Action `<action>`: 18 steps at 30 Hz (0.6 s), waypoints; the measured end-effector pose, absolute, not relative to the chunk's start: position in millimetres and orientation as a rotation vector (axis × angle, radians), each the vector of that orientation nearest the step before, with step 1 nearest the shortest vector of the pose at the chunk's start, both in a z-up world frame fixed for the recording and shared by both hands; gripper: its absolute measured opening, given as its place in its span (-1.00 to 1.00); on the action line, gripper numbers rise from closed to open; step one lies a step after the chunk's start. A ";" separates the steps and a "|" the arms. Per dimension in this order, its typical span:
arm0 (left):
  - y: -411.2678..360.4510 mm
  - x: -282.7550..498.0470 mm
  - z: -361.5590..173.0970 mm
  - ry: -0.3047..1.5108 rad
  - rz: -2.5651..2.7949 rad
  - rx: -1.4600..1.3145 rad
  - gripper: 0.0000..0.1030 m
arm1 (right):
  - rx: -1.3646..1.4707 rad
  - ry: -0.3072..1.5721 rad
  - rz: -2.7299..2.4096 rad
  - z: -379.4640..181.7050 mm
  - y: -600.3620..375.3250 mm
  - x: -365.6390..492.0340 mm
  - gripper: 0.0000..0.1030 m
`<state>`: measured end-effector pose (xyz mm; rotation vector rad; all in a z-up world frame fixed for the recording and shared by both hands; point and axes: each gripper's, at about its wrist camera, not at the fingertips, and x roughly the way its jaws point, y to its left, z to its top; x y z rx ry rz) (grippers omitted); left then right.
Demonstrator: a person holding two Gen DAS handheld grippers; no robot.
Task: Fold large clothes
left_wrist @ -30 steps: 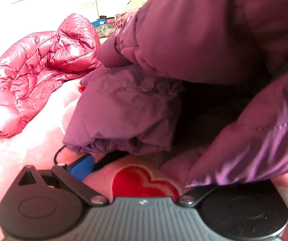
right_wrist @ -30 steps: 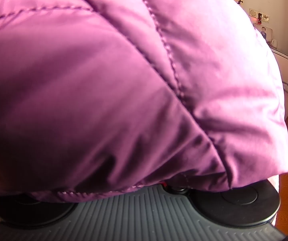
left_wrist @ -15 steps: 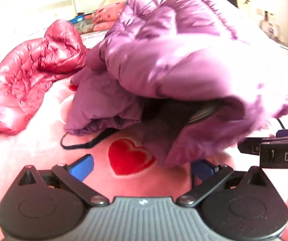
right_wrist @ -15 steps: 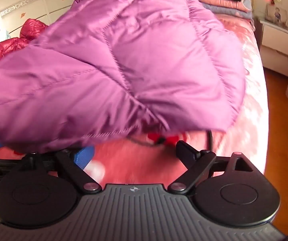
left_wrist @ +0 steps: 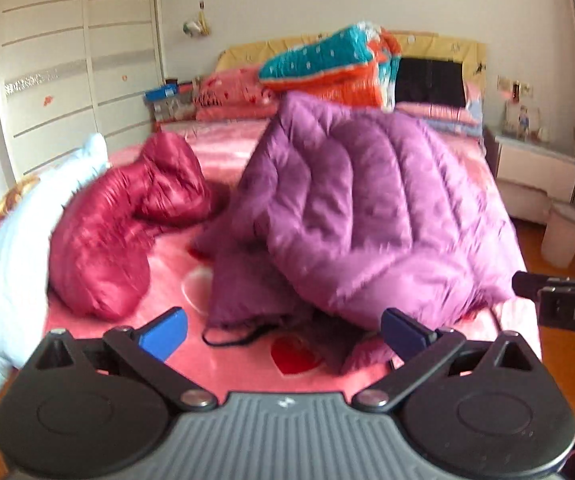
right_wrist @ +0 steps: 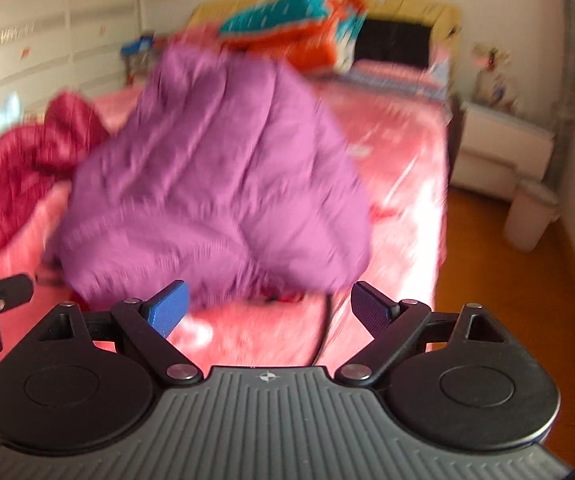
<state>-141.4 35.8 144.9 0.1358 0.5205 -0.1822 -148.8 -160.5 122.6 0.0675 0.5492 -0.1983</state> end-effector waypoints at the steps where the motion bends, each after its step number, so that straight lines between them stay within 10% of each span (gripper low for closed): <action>1: 38.5 -140.1 156.3 0.513 -0.185 0.134 0.99 | 0.064 0.518 -0.208 132.0 -157.8 -157.3 1.00; 18: 61.0 -180.7 218.1 0.390 -0.196 0.118 0.99 | -0.008 0.312 -0.247 196.0 -129.6 -199.9 1.00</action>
